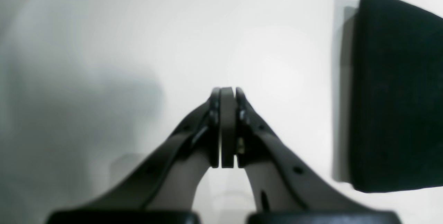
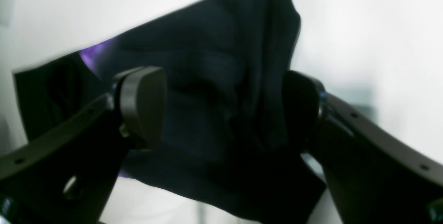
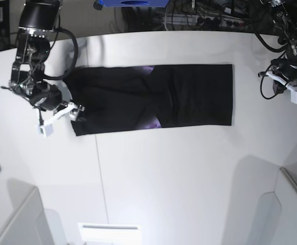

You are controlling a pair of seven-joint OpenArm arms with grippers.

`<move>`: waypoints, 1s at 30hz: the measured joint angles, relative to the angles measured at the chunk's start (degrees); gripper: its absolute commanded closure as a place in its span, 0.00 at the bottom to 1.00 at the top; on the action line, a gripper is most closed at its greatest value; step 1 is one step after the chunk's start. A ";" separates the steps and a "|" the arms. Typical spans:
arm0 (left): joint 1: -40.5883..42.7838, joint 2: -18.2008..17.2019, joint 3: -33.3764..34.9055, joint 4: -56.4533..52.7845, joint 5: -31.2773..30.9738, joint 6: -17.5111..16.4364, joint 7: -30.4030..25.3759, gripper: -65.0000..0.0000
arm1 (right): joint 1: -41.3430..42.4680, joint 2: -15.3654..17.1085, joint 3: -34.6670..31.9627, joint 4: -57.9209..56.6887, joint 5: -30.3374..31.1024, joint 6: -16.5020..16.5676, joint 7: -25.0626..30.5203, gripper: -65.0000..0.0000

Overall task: Fold the T-shirt properly
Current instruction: 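Fold the strip end over with the left gripper and release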

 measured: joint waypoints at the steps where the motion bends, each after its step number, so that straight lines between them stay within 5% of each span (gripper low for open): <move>1: 0.70 -0.48 -0.02 -1.05 -0.02 0.04 -1.36 1.00 | 0.02 -0.02 0.00 -0.63 -0.39 0.11 -0.15 0.27; 7: 1.18 -0.31 0.00 -7.06 0.26 0.04 -4.66 1.00 | 0.46 2.10 -0.09 -5.40 -0.70 0.68 0.76 0.27; 18: -2.62 -0.39 7.56 -7.91 0.35 0.11 -5.11 1.00 | -1.25 1.11 -0.57 -7.78 0.52 0.83 3.52 0.27; 21: -3.15 -0.20 10.64 -8.24 0.90 0.22 -5.09 1.00 | -1.29 0.52 -2.34 -7.72 0.50 4.09 3.54 0.27; 30: -7.56 1.60 14.01 -12.98 0.68 0.46 -5.16 1.00 | -1.62 0.00 -3.63 -8.07 1.03 4.87 4.46 0.28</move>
